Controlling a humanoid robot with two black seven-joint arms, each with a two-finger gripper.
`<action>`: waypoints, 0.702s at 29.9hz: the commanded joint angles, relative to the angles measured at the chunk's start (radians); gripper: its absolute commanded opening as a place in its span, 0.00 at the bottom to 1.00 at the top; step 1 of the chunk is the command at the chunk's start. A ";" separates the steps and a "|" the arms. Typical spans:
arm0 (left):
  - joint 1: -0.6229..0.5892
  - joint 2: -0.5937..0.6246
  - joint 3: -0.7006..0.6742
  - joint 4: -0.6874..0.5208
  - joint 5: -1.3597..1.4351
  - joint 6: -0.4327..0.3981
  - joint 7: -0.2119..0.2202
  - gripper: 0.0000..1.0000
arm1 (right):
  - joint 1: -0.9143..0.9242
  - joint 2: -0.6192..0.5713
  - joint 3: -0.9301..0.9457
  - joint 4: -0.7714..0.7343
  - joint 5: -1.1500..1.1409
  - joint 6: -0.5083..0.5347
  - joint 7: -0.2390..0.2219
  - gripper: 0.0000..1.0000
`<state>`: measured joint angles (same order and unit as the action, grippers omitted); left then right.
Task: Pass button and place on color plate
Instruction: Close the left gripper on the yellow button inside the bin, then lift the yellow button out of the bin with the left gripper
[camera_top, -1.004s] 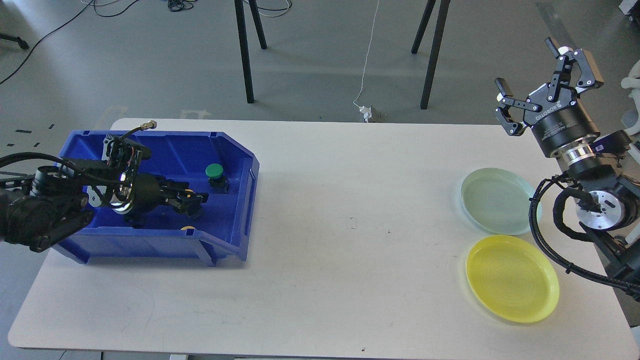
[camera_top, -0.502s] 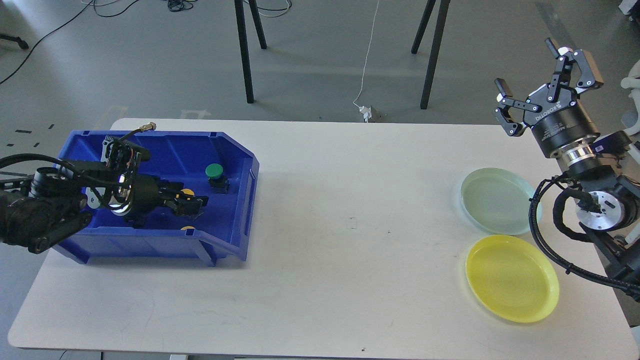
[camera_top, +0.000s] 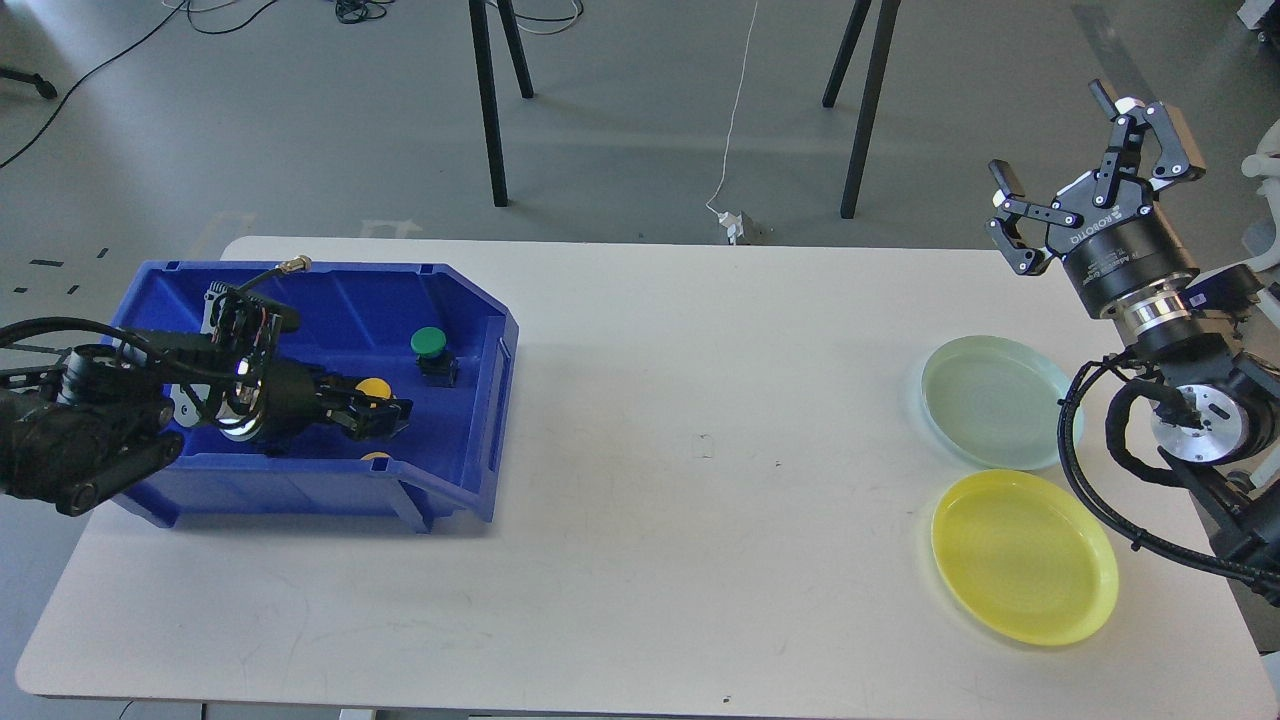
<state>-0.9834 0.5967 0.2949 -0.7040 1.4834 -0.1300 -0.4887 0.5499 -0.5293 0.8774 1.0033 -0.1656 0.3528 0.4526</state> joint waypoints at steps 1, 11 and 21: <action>0.002 0.000 0.000 0.000 0.000 -0.002 0.000 0.50 | -0.005 0.000 0.000 0.000 0.000 0.000 0.000 1.00; -0.004 0.000 -0.002 -0.002 0.003 0.000 0.000 0.11 | -0.007 0.000 0.002 0.001 0.000 0.000 0.000 1.00; -0.089 0.135 -0.112 -0.127 -0.002 -0.140 0.000 0.09 | -0.007 -0.008 0.058 -0.003 0.001 0.043 0.001 1.00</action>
<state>-1.0562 0.6664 0.2478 -0.7557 1.4821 -0.1966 -0.4887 0.5431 -0.5293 0.9025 1.0040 -0.1654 0.3667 0.4526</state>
